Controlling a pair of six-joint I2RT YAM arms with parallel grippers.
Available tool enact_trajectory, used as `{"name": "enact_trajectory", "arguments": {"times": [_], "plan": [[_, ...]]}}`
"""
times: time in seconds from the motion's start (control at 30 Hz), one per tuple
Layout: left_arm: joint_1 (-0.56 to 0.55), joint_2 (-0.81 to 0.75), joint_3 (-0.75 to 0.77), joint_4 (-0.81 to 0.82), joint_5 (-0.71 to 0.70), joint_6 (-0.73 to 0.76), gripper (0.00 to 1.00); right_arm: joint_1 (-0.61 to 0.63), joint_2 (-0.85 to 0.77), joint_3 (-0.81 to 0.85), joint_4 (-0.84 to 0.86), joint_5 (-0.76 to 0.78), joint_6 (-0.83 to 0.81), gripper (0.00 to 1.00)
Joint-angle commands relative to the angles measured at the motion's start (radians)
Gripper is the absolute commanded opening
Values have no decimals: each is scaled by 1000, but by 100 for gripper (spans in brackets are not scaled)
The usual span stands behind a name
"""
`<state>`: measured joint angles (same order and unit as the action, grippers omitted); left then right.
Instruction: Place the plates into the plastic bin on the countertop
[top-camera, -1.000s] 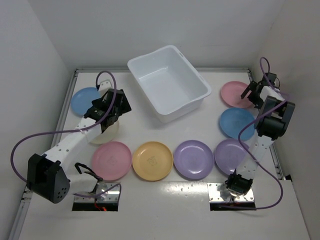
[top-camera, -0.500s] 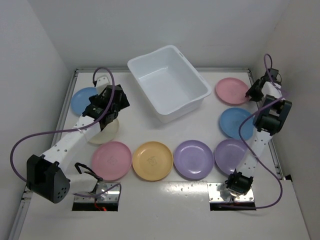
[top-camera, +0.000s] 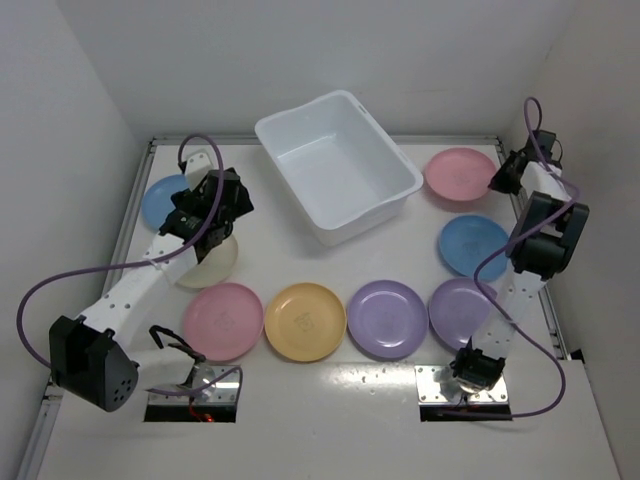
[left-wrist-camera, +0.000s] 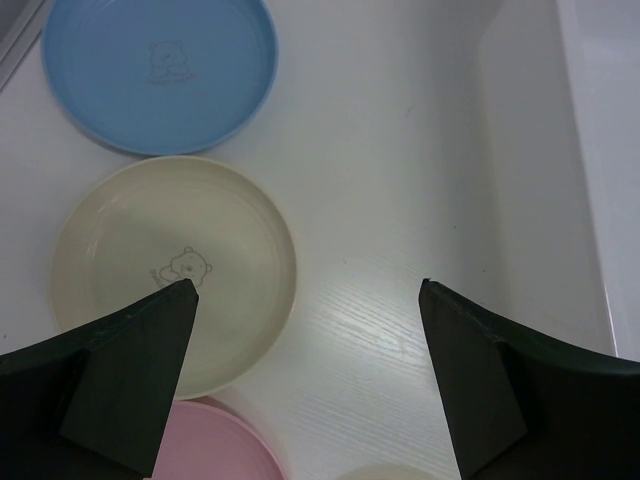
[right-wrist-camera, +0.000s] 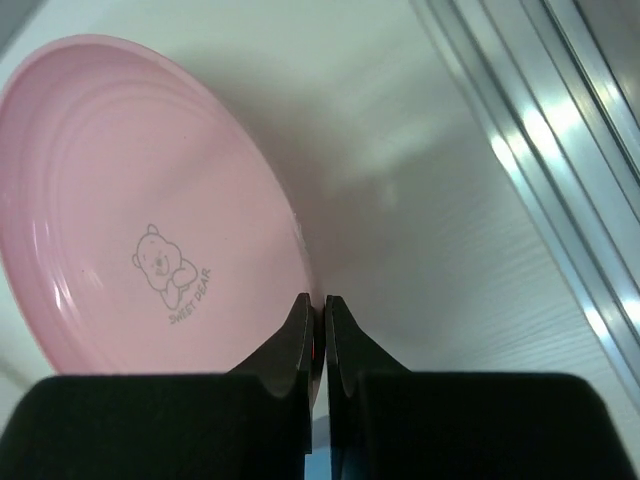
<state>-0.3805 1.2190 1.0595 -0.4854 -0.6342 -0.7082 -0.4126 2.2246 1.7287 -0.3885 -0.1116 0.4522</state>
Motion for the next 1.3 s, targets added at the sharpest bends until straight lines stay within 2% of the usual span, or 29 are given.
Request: {"name": "enact_trajectory", "arguments": {"times": [0.0, 0.13, 0.2, 0.4, 0.5, 0.63, 0.73, 0.87, 1.0, 1.27], "plan": [[11, -27, 40, 8, -16, 15, 100, 47, -79, 68, -15, -23, -4, 0], [20, -47, 40, 8, -16, 24, 100, 70, -190, -47, 129, 59, 40, 0], [20, -58, 40, 8, -16, 24, 100, 70, -275, -47, 165, 82, 63, 0], [20, -69, 30, 8, -27, 33, 100, 101, -387, 98, 142, 127, 63, 0], [20, -78, 19, 8, -38, 24, 100, 133, -396, 192, 103, 61, 63, 0], [41, -67, -3, 8, -48, -10, 100, 211, -405, 183, 112, -72, 63, 0], [89, -47, -3, 8, 1, -33, 100, 316, -352, 212, 86, -92, 51, 0], [140, -47, -12, -10, 10, -76, 100, 466, -267, 261, 60, -19, 30, 0], [166, -47, -41, -19, 48, -99, 100, 561, -123, 353, -19, 10, 10, 0], [175, -79, -90, -47, 39, -119, 100, 681, -14, 301, -27, 177, -20, 0]]}}
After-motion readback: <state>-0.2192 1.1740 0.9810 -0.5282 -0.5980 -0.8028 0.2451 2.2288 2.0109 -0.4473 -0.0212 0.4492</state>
